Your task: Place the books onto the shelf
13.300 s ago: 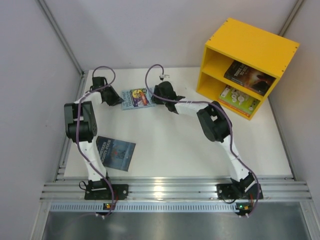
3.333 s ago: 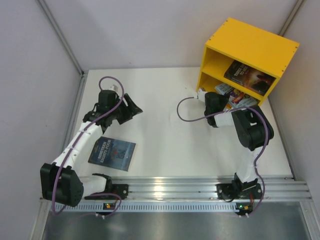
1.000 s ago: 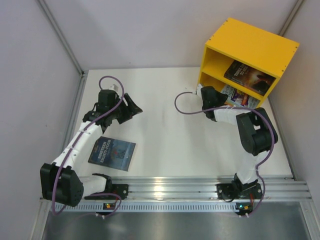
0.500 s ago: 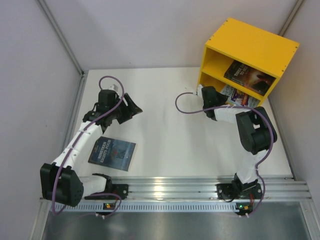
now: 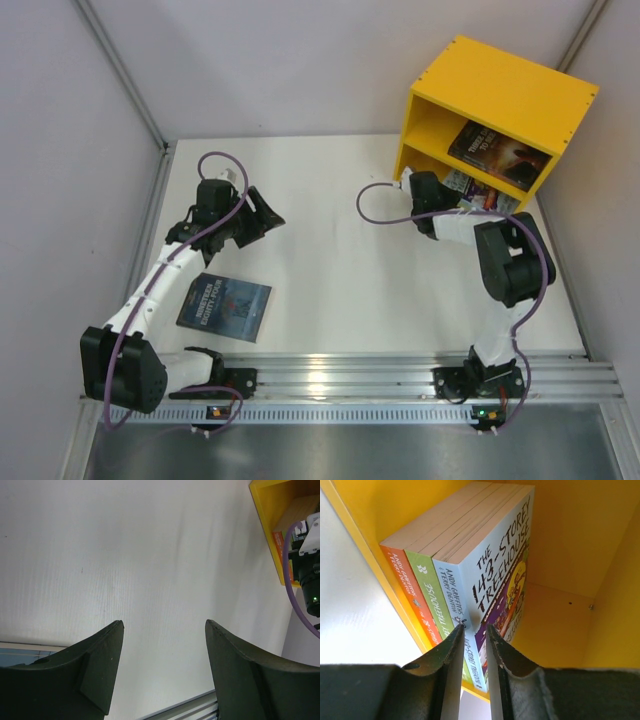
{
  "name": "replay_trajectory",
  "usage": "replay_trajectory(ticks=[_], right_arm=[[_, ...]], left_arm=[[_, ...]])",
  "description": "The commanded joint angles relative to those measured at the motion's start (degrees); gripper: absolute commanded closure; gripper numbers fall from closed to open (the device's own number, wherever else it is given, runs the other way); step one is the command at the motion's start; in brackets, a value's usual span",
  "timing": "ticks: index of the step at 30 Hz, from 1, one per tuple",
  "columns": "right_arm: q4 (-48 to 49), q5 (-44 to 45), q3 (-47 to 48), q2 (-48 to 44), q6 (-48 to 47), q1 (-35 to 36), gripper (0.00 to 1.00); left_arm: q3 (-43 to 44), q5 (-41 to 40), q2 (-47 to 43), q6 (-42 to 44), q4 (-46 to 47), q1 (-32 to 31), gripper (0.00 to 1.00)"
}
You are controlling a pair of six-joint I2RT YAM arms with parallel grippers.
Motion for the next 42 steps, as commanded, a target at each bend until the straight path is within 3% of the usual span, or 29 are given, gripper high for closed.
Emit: replay_trajectory(ticks=[1, 11, 18, 23, 25, 27, 29, 32, 35, 42], right_arm=[[1.23, 0.46, -0.13, 0.75, 0.69, -1.39, 0.76], [1.32, 0.2, -0.57, -1.18, 0.78, -0.34, 0.76], [-2.36, 0.55, -0.66, -10.82, 8.41, 6.15, 0.71], [-19.66, -8.49, 5.83, -18.4, 27.47, 13.61, 0.63], [-25.73, -8.69, 9.17, -19.72, 33.7, 17.31, 0.53], [-29.33, -7.53, 9.71, -21.73, 44.6, 23.2, 0.5], [-29.88, -13.65, 8.14, -23.76, 55.76, 27.15, 0.36], [-27.52, -24.64, 2.27, -27.37, 72.37, 28.32, 0.22], [-17.25, -38.01, -1.97, -27.9, 82.5, 29.19, 0.0], [-13.71, -43.05, 3.46, -15.01, 88.4, 34.38, 0.0]], left_arm=[[1.83, -0.25, 0.23, 0.85, 1.37, 0.18, 0.29], [1.74, -0.25, 0.23, 0.41, 1.72, 0.18, 0.29], [4.9, -3.41, 1.19, -0.38, -0.56, 0.36, 0.28], [6.92, -8.07, -0.47, -1.79, -3.02, 1.85, 0.25], [8.23, -9.47, -0.22, -1.53, -5.56, 4.13, 0.25], [10.69, -10.8, 0.4, -1.62, -9.59, 7.73, 0.26], [11.58, -11.85, 0.67, -4.76, -12.33, 10.28, 0.27], [7.91, -10.99, -0.91, -10.29, -14.01, 18.43, 0.29], [3.69, -11.94, -2.5, -14.25, -15.67, 21.88, 0.31], [1.83, -33.37, 1.71, -21.64, -31.93, 24.44, 0.33]])
